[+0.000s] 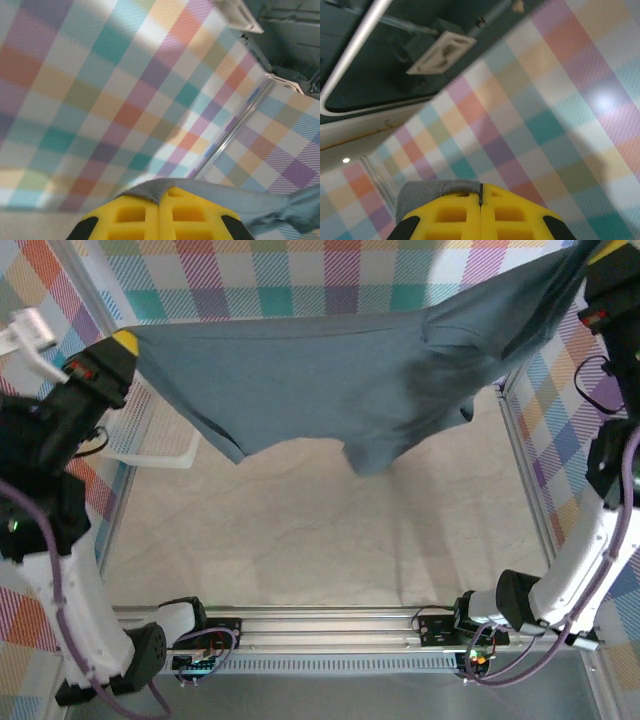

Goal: Fold the inside-out t-shirt

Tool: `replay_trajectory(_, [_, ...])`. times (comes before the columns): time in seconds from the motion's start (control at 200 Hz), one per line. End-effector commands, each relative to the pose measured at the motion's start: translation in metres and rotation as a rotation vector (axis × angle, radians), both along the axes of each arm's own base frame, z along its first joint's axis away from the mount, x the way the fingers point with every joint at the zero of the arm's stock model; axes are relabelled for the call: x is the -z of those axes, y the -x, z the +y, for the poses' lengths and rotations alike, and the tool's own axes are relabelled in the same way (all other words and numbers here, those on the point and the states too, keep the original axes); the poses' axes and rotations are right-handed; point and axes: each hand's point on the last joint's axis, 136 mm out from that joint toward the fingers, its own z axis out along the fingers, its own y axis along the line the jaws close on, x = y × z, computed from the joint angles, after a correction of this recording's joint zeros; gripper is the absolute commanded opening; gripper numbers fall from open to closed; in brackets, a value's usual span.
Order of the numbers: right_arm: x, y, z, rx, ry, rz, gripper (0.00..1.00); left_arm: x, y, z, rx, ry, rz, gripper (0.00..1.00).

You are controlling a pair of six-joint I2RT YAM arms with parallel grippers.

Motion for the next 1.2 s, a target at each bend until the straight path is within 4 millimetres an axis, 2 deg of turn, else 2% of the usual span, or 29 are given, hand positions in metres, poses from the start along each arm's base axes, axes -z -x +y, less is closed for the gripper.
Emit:
replay_trajectory(0.0, [-0.029,0.048,0.005,0.035,0.007,-0.139,0.00,-0.029,0.038,0.010,-0.137,-0.081,-0.147,0.00])
replay_trajectory(0.075, [-0.032,0.055,0.006,0.039,0.003,-0.154,0.00,-0.028,0.037,0.012,-0.149,-0.079,-0.132,0.00])
replay_trajectory(0.135, [-0.030,0.051,0.006,0.028,-0.002,-0.144,0.00,-0.023,0.029,0.012,-0.140,-0.069,-0.110,0.00])
replay_trajectory(0.27, [-0.014,0.013,0.000,-0.016,-0.045,-0.055,0.00,0.001,-0.006,0.018,-0.120,-0.027,-0.013,0.00])
replay_trajectory(0.38, [-0.003,-0.033,-0.005,-0.081,-0.084,0.000,0.00,0.018,-0.050,0.019,-0.064,0.014,0.070,0.00])
replay_trajectory(0.54, [0.010,-0.114,-0.009,-0.113,-0.054,0.024,0.00,0.040,-0.150,0.033,-0.034,0.069,0.123,0.00])
replay_trajectory(0.62, [0.008,-0.142,-0.013,-0.110,-0.030,-0.010,0.00,0.044,-0.192,0.035,-0.010,0.066,0.148,0.00])
replay_trajectory(0.685, [0.003,-0.152,-0.016,-0.127,-0.045,-0.057,0.00,0.036,-0.210,0.029,0.033,0.057,0.145,0.00])
replay_trajectory(0.72, [-0.001,-0.155,-0.016,-0.145,-0.060,-0.087,0.00,0.028,-0.214,0.024,0.059,0.046,0.132,0.00])
replay_trajectory(0.77, [-0.008,-0.154,-0.017,-0.156,-0.079,-0.124,0.00,0.011,-0.210,0.015,0.080,0.021,0.087,0.00])
replay_trajectory(0.86, [-0.016,-0.142,-0.018,-0.131,-0.087,-0.147,0.00,-0.018,-0.191,0.008,0.095,0.013,-0.005,0.00])
replay_trajectory(0.995, [-0.025,-0.119,-0.011,-0.139,-0.066,-0.165,0.00,-0.031,-0.164,0.000,0.109,-0.028,-0.048,0.00])
replay_trajectory(1.05, [-0.023,-0.115,-0.006,-0.163,-0.054,-0.147,0.00,-0.024,-0.163,-0.004,0.118,-0.053,-0.034,0.00])
replay_trajectory(1.11, [-0.010,-0.121,0.001,-0.197,-0.032,-0.081,0.00,-0.005,-0.168,-0.009,0.135,-0.079,0.014,0.00])
replay_trajectory(1.155, [0.008,-0.129,0.009,-0.230,0.005,-0.005,0.00,0.018,-0.175,-0.013,0.153,-0.095,0.065,0.00])
replay_trajectory(1.2, [0.038,-0.143,0.018,-0.280,0.039,0.114,0.00,0.048,-0.181,-0.020,0.183,-0.118,0.119,0.00])
